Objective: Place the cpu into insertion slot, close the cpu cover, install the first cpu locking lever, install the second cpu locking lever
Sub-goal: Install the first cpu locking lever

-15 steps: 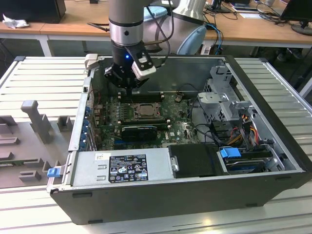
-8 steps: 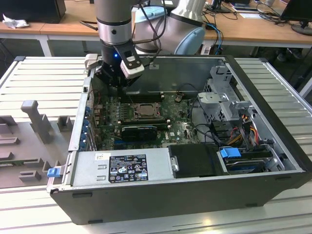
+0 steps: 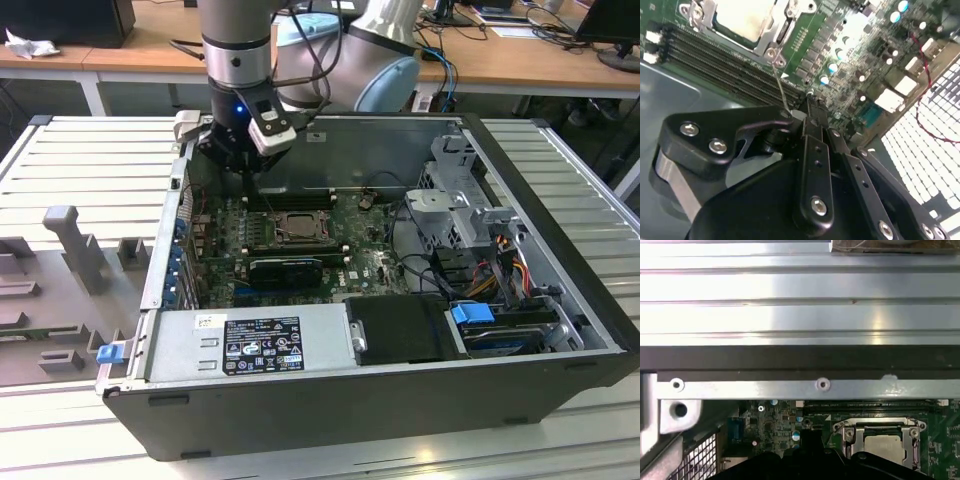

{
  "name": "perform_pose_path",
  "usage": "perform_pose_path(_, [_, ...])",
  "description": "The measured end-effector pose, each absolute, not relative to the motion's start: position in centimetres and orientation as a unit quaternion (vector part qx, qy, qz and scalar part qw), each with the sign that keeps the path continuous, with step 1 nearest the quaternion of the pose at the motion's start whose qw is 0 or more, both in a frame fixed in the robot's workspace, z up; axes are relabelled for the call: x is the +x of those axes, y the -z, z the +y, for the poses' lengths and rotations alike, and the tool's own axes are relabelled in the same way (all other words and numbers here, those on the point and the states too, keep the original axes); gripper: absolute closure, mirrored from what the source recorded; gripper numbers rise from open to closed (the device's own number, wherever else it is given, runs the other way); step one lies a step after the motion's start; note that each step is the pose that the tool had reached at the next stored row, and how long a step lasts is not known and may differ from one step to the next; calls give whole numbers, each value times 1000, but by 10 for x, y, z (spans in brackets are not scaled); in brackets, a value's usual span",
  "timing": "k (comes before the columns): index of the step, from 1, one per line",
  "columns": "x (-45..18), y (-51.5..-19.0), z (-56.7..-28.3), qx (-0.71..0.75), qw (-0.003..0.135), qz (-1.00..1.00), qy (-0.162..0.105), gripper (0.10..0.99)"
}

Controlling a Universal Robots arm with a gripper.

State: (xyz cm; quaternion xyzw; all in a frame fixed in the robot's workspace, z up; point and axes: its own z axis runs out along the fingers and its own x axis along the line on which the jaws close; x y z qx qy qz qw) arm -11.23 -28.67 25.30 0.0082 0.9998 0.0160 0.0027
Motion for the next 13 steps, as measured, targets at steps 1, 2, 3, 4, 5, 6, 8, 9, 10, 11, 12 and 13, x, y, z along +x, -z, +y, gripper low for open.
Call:
perform_pose_path(1, [-110, -253, -287, 8, 3, 1000, -16, 980])
perform_pose_path(2, [-107, -253, -287, 8, 3, 1000, -16, 980])
perform_pose_path(3, [-104, -253, -286, 8, 3, 1000, -16, 980])
perform_pose_path(4, [-100, -252, -286, 8, 3, 1000, -16, 980])
perform_pose_path(5, [-94, -252, -286, 8, 3, 1000, -16, 980])
perform_pose_path(6, [-90, -252, -286, 8, 3, 1000, -16, 980])
perform_pose_path(8, [-71, -251, -286, 8, 3, 1000, -16, 980])
perform_pose_path(9, [-65, -250, -286, 8, 3, 1000, -16, 980])
perform_pose_path(10, [-64, -249, -286, 8, 3, 1000, -17, 980])
perform_pose_path(11, [-64, -249, -287, 8, 3, 1000, -22, 980])
perform_pose_path(12, [-64, -249, -287, 8, 3, 999, -31, 980])
perform_pose_path(13, [-64, -249, -288, 8, 3, 999, -44, 980])
